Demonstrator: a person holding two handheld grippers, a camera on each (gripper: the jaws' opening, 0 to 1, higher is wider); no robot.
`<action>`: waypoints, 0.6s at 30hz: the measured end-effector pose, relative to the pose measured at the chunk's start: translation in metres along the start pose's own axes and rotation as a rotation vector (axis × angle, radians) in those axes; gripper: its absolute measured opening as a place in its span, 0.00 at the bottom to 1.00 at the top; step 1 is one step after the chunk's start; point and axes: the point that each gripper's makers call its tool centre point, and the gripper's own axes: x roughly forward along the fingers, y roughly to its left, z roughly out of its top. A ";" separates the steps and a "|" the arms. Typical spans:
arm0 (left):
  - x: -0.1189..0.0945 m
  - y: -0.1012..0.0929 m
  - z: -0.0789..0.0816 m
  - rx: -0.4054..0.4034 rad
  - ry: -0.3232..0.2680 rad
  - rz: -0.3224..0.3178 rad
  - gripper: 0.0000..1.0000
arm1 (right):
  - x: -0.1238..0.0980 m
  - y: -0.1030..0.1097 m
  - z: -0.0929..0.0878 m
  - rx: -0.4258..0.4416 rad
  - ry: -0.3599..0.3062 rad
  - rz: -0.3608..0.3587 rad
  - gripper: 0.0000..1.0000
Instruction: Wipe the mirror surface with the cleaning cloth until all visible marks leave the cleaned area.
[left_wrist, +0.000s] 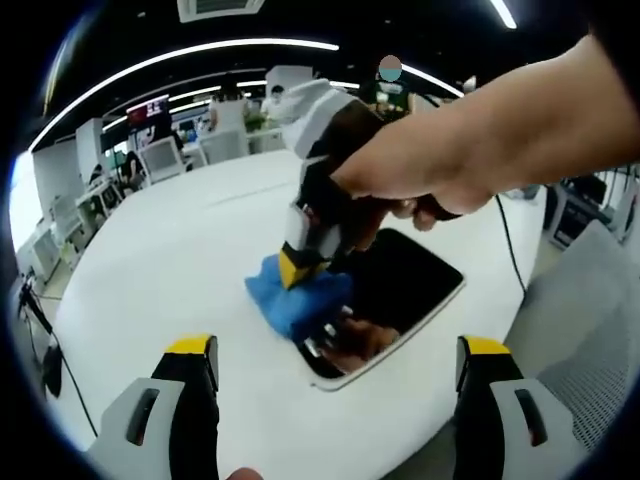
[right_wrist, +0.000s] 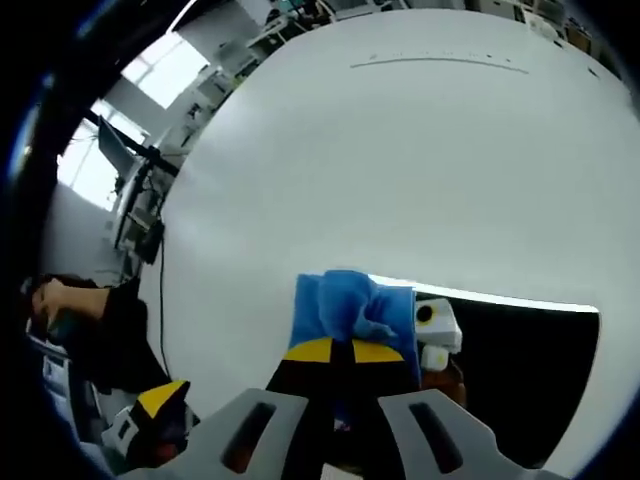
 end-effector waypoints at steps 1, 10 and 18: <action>0.000 0.000 0.001 0.004 -0.003 0.000 0.99 | 0.000 0.001 -0.002 0.001 0.000 0.002 0.00; 0.000 0.000 0.000 0.000 0.000 0.000 0.99 | -0.001 0.004 -0.011 0.009 0.006 0.020 0.00; 0.001 -0.002 -0.001 0.001 0.002 -0.009 0.99 | -0.002 0.010 -0.019 0.000 0.017 0.033 0.00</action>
